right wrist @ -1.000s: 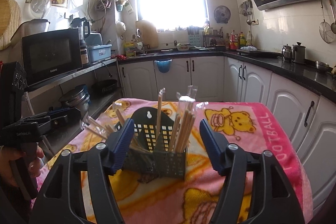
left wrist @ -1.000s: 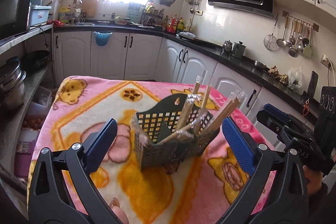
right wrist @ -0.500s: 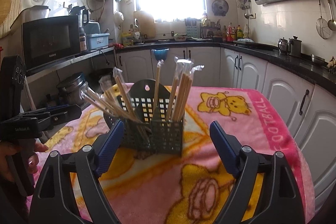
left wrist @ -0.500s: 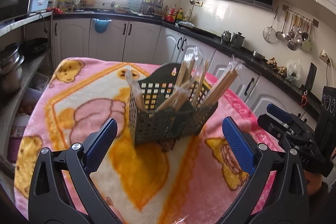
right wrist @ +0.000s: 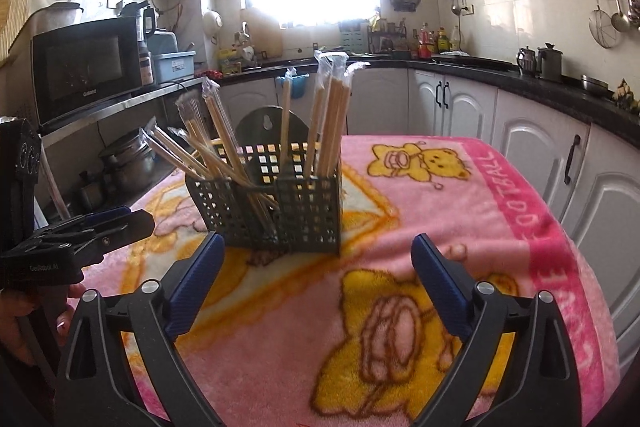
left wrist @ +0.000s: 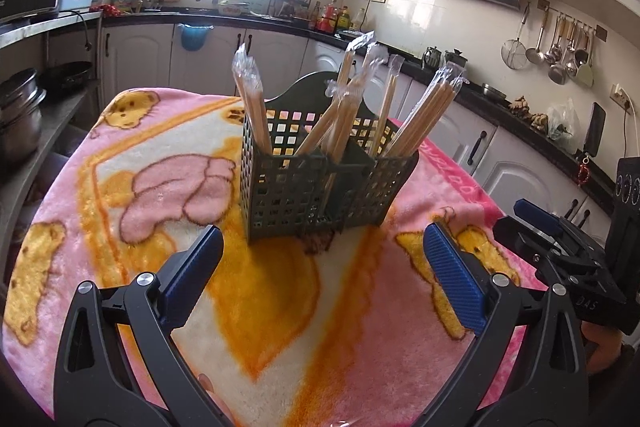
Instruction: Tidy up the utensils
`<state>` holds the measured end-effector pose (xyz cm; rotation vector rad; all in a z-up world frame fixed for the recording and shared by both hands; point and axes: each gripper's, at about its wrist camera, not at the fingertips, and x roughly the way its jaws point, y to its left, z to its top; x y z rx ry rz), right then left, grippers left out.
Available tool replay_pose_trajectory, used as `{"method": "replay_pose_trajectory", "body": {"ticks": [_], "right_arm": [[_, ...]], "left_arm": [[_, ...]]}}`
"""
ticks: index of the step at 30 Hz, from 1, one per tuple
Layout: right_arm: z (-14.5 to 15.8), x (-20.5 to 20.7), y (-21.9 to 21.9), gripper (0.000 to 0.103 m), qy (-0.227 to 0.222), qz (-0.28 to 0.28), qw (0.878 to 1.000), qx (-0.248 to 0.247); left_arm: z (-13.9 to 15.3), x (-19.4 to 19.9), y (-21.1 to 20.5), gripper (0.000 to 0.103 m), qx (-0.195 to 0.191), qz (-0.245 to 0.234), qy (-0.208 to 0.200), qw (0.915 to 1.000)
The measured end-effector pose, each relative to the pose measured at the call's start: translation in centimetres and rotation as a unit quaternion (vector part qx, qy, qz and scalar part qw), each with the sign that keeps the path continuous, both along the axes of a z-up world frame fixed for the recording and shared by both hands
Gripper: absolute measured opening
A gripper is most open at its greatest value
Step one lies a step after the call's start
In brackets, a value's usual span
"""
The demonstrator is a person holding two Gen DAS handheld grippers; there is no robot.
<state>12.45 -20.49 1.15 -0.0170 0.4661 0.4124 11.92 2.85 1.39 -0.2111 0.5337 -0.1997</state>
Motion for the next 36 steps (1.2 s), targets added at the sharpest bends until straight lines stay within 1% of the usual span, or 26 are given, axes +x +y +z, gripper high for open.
{"method": "replay_pose_trajectory", "body": {"ticks": [6, 9, 12, 19, 24, 29, 33, 36], "right_arm": [[-1.2, -0.6, -0.2, 0.095, -0.002, -0.007, 1.000, -0.017], [-1.8, -0.8, -0.1, 0.095, 0.001, -0.009, 1.000, -0.018], [-2.4, -1.0, -0.3, 0.096, 0.004, -0.012, 1.000, -0.013], [-3.5, -1.7, -0.4, 0.096, -0.008, -0.020, 1.000, -0.006], [-3.5, -2.4, -0.6, 0.096, -0.041, -0.025, 0.999, 0.007], [-2.9, -3.6, -1.0, 0.096, -0.083, -0.033, 0.996, 0.022], [-2.6, -4.5, -1.3, 0.096, -0.118, -0.042, 0.992, 0.030], [-2.6, -4.8, -1.3, 0.096, -0.125, -0.044, 0.991, 0.032]], "left_arm": [[-0.9, -0.4, -0.1, 0.092, 0.001, 0.006, -0.001, 1.0000], [-1.4, -0.8, -0.4, 0.092, 0.010, 0.008, -0.007, 0.9999], [-1.7, -1.2, -0.8, 0.092, 0.021, 0.013, -0.020, 0.9995], [-2.3, -1.8, -1.0, 0.092, 0.026, 0.022, -0.043, 0.9985], [-2.3, -2.4, -1.5, 0.092, 0.041, 0.023, -0.072, 0.9963], [-1.9, -2.9, -1.5, 0.092, 0.042, 0.028, -0.101, 0.9936], [-2.0, -2.9, -1.5, 0.092, 0.045, 0.038, -0.107, 0.9925], [-2.0, -2.9, -1.5, 0.092, 0.046, 0.040, -0.109, 0.9922]]}}
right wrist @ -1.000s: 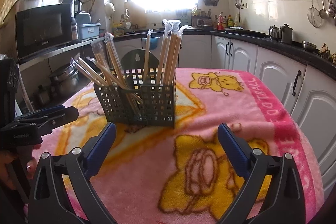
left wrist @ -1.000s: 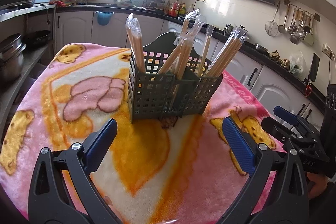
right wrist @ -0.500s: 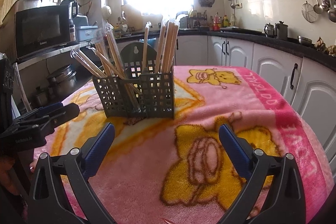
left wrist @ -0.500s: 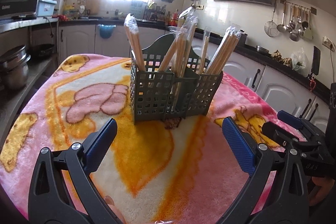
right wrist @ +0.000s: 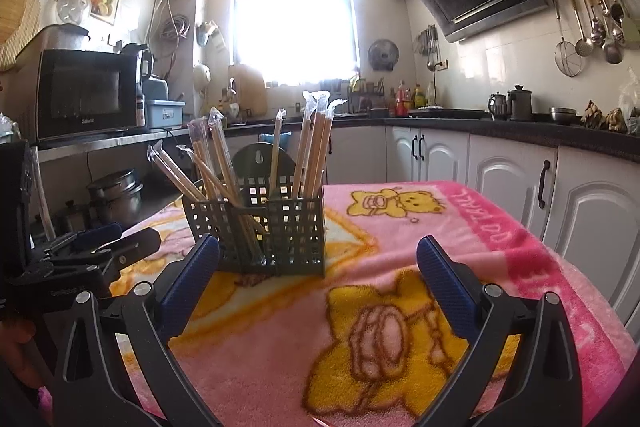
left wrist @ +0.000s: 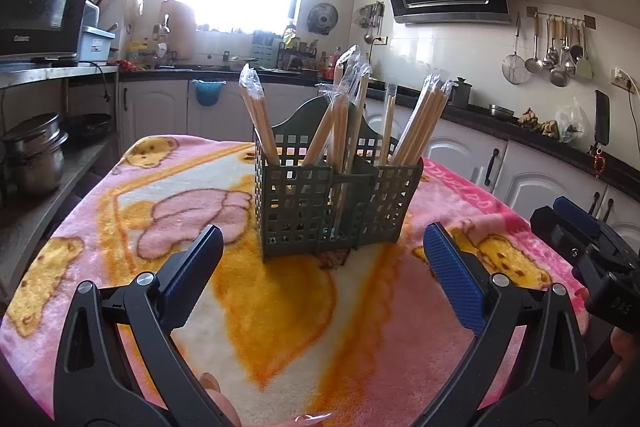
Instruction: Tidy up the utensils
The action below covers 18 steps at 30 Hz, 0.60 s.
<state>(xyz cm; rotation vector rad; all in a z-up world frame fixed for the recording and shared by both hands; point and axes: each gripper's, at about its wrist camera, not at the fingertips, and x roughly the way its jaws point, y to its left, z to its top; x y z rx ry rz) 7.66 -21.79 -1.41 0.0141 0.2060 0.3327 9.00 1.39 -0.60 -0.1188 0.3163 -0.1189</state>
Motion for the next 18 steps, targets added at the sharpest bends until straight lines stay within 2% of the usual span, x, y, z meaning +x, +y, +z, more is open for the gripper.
{"method": "replay_pose_trajectory", "body": {"ticks": [18], "right_arm": [[-0.11, -0.11, 0.19, 0.096, 0.005, -0.001, 1.000, 0.004]], "left_arm": [[-0.21, 0.08, 0.18, 0.092, -0.003, 0.001, 0.000, 1.0000]]}}
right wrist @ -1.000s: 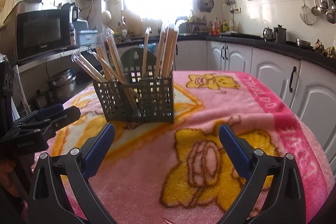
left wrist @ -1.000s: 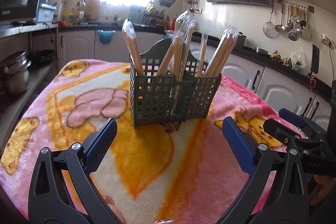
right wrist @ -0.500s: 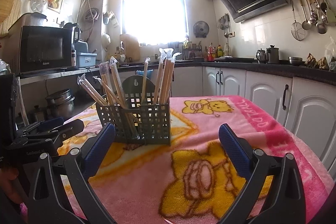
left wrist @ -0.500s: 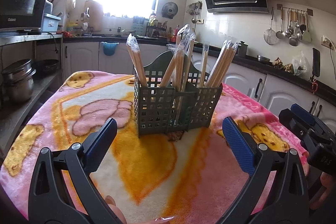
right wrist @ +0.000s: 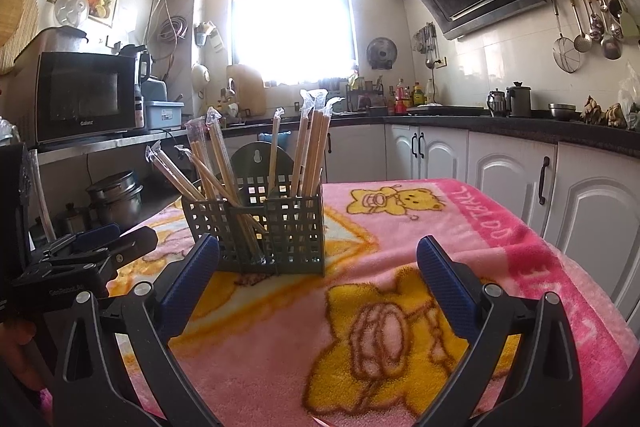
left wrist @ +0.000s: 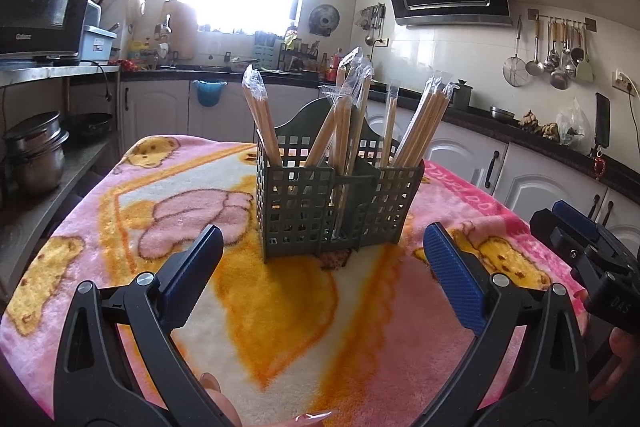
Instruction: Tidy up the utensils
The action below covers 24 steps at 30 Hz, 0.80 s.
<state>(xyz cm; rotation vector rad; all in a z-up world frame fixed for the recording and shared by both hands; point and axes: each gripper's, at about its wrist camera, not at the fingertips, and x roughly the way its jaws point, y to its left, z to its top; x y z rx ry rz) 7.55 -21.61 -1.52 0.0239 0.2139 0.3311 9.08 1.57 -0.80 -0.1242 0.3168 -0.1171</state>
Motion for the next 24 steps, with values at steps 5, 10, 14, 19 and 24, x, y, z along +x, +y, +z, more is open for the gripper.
{"method": "replay_pose_trajectory", "body": {"ticks": [5, 10, 14, 19, 24], "right_arm": [[-0.03, 0.11, 0.13, 0.096, 0.002, 0.001, 1.000, -0.002], [-0.04, 0.12, 0.18, 0.096, 0.001, 0.000, 1.000, -0.002], [-0.04, 0.14, 0.19, 0.096, 0.001, 0.000, 1.000, -0.002], [-0.03, 0.07, 0.19, 0.096, 0.001, 0.000, 1.000, -0.002], [-0.05, 0.17, 0.28, 0.096, 0.001, 0.001, 1.000, -0.003]], "left_arm": [[0.01, -0.03, -0.02, 0.093, -0.001, 0.000, 0.000, 1.0000], [0.02, -0.04, -0.03, 0.092, 0.000, 0.000, 0.000, 1.0000], [0.01, -0.06, 0.01, 0.092, -0.001, 0.000, -0.001, 1.0000], [0.01, -0.06, -0.02, 0.092, -0.001, 0.000, -0.001, 1.0000], [-0.02, -0.04, 0.01, 0.093, 0.000, 0.000, 0.000, 1.0000]]}}
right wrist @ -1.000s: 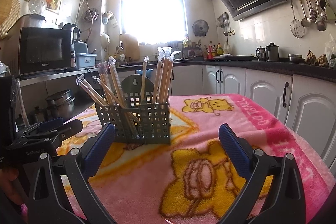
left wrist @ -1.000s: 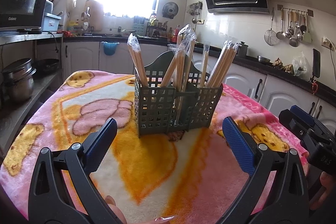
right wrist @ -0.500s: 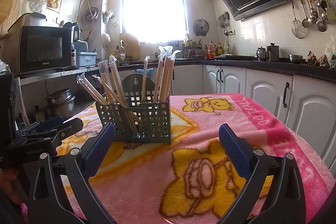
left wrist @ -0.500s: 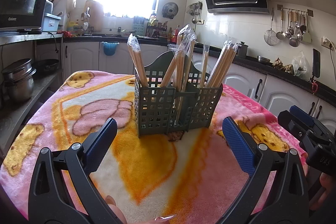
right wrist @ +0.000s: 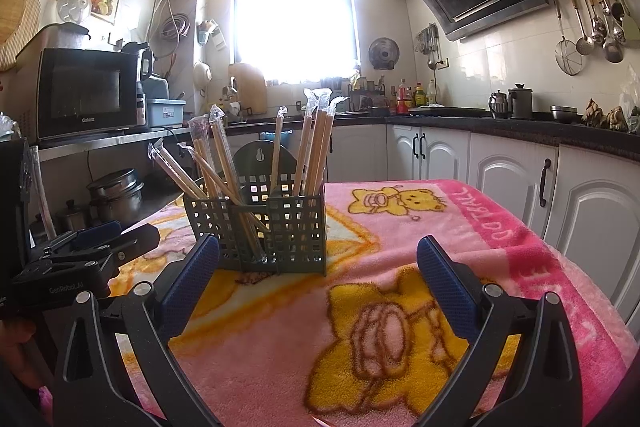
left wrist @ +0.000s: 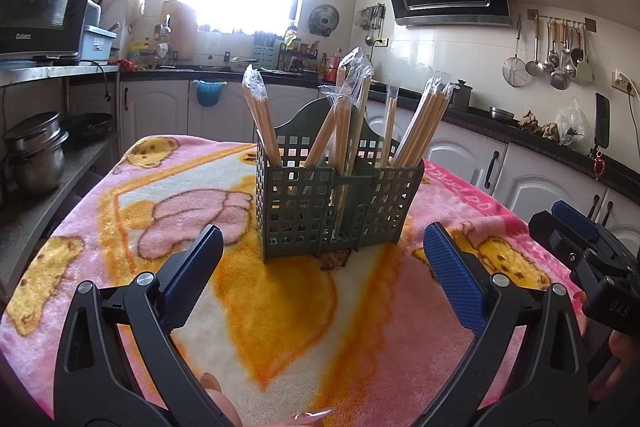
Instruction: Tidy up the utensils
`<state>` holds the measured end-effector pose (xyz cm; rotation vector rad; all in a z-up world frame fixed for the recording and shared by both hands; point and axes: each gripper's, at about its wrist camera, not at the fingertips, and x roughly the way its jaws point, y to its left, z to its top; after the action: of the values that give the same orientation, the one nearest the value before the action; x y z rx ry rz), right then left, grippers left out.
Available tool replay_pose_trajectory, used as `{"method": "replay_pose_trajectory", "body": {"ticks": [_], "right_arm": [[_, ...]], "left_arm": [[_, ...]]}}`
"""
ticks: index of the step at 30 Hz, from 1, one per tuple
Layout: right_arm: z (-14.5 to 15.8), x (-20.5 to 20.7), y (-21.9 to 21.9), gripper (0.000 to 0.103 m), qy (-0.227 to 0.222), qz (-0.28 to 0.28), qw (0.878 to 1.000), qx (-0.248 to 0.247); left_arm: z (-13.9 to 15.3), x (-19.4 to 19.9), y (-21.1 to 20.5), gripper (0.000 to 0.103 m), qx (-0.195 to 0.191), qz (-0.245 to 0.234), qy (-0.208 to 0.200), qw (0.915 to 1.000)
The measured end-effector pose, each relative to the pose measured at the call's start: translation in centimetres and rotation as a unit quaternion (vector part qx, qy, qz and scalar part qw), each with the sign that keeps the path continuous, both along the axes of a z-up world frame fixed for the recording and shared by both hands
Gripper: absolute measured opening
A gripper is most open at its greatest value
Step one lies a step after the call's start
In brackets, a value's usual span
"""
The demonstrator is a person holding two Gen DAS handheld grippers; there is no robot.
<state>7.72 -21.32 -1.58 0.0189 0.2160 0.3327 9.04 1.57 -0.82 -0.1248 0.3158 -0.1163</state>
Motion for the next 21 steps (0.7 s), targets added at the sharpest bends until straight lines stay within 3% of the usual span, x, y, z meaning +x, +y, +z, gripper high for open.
{"method": "replay_pose_trajectory", "body": {"ticks": [16, 21], "right_arm": [[-0.03, -0.24, -0.09, 0.096, 0.001, -0.009, 1.000, -0.003], [-0.05, -0.05, -0.63, 0.096, 0.016, -0.025, 1.000, 0.002]], "left_arm": [[-0.06, 0.08, 0.28, 0.093, -0.006, -0.005, 0.007, 0.9999], [-0.20, 0.39, 0.64, 0.093, -0.009, 0.013, 0.018, 0.9997]]}}
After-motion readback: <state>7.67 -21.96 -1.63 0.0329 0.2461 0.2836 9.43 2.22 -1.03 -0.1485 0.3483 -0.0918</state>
